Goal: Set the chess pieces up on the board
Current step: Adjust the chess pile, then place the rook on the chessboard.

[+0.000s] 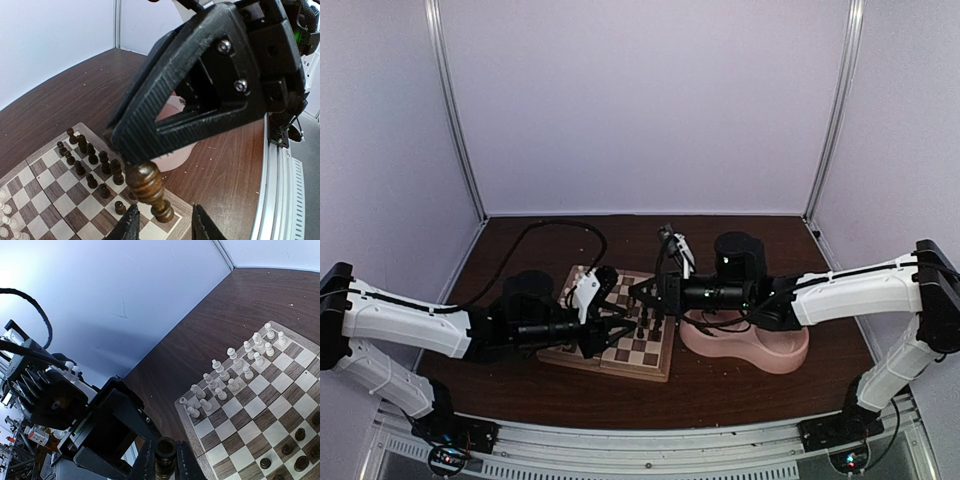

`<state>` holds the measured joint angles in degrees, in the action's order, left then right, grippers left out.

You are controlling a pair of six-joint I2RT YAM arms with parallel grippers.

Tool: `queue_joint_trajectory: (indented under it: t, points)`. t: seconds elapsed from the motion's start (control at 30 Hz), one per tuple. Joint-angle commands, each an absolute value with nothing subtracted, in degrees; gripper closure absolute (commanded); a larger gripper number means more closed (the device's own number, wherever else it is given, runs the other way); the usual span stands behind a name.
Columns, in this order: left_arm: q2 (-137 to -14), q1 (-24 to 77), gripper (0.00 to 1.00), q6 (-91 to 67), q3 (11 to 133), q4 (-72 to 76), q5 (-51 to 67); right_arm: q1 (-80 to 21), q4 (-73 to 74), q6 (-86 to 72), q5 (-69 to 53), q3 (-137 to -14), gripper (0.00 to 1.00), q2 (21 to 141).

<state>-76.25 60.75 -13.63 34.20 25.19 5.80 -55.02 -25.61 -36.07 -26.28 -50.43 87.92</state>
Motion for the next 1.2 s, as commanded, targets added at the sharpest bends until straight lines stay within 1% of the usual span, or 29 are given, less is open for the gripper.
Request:
queue_joint_trajectory:
  t: [0.0, 0.17, 0.33, 0.47, 0.6, 0.73, 0.87, 0.93, 1.17]
  points:
    - [-75.64, 60.97, 0.64, -13.74, 35.33, 27.4, 5.96, -55.72, -28.35, -35.15, -27.72, -52.21, 1.0, 88.89]
    - [-75.32, 60.96, 0.74, -13.72, 35.24, 26.84, 4.53, -56.15, -28.88, -35.01, -28.17, -52.33, 1.0, 89.2]
    - [-74.51, 60.95, 0.88, -13.74, 34.81, 26.7, 2.83, -56.26, -28.75, -34.67, -28.15, -52.47, 1.0, 89.4]
    - [-74.36, 61.0, 0.96, -13.63, 35.13, 25.59, 1.94, -56.27, -26.67, -33.02, -26.26, -52.48, 1.0, 88.34]
    - [-74.11, 60.98, 0.98, -13.68, 36.79, 21.12, 0.85, -56.21, -22.61, -29.87, -21.8, -51.73, 1.0, 85.71]
    - [-73.39, 60.99, 0.98, -13.87, 37.5, 18.48, -2.86, -56.12, -19.26, -26.87, -19.34, -51.11, 1.0, 84.27]
    - [-71.47, 60.88, 0.98, -16.16, 36.93, 15.97, -11.57, -56.3, -16.1, -23.82, -17.88, -50.44, 1.0, 83.77]
    - [-70.32, 60.68, 0.96, -17.18, 36.42, 15.36, -14.33, -56.45, -15.15, -21.84, -17.77, -49.72, 1.0, 83.87]
    - [-68.18, 59.26, 0.97, -19.99, 35.84, 13.08, -18.24, -58.65, -16.24, -15.93, -15.02, -48.47, 1.0, 87.85]
